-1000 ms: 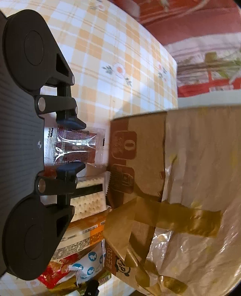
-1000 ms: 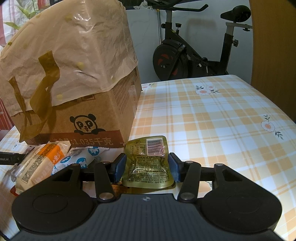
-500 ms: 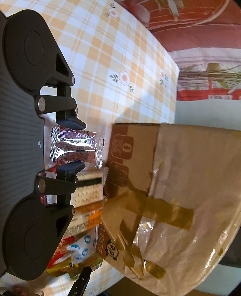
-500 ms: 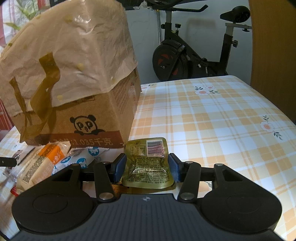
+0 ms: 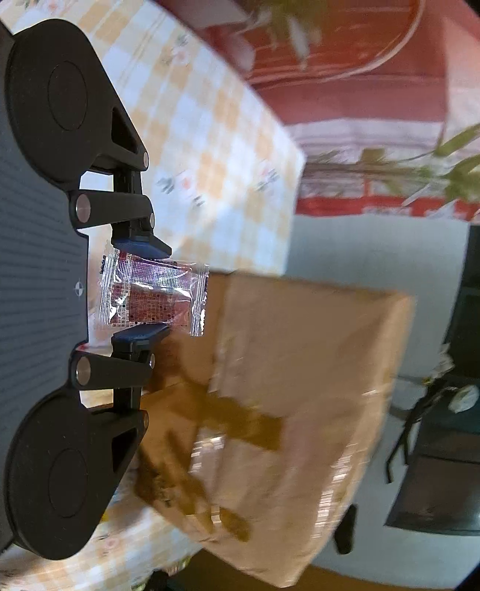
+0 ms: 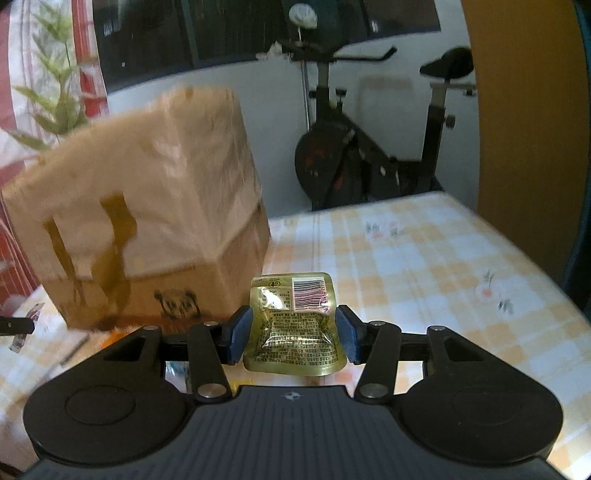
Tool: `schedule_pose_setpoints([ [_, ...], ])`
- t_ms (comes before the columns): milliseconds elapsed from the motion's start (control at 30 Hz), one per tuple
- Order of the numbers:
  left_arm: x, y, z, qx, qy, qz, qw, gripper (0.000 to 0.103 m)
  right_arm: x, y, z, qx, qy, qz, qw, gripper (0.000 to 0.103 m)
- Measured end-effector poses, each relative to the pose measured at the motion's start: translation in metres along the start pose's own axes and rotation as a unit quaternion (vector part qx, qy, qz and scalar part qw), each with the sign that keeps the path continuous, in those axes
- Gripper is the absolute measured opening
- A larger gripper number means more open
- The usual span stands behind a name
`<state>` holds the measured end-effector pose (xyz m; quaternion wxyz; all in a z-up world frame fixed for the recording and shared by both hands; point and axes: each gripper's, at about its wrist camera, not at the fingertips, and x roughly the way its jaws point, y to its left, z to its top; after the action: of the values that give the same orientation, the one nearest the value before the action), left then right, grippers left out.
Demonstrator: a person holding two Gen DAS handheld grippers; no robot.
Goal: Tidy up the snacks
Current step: 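Carry both held snacks over the paper bag and open both grippers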
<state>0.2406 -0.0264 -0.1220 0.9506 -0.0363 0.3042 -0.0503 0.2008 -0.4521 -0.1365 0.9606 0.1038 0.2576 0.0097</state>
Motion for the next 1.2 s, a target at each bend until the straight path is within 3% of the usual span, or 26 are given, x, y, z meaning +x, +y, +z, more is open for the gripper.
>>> schedule_pose_setpoints([
  [333, -0.046, 0.017, 0.062, -0.019, -0.101, 0.028, 0.9943, 0.041, -0.036, 0.01, 0.069, -0.01, -0.113, 0.013, 0.993, 0.052],
  [633, -0.05, -0.035, 0.122, 0.039, -0.168, -0.014, 0.985, 0.041, -0.025, 0.057, 0.125, -0.055, -0.164, 0.084, 0.981, 0.052],
  [933, 0.002, -0.078, 0.131, 0.069, -0.133, -0.068, 0.9864, 0.042, 0.018, 0.101, 0.134, -0.081, -0.128, 0.119, 0.981, 0.052],
  [1067, 0.021, -0.08, 0.128, 0.08, -0.103, -0.092, 0.9872, 0.055, 0.027, 0.105, 0.133, -0.082, -0.107, 0.118, 0.984, 0.056],
  [1200, 0.019, -0.075, 0.121, 0.074, -0.101, -0.094, 0.9876, 0.07, 0.034, 0.107, 0.132, -0.088, -0.081, 0.122, 0.985, 0.06],
])
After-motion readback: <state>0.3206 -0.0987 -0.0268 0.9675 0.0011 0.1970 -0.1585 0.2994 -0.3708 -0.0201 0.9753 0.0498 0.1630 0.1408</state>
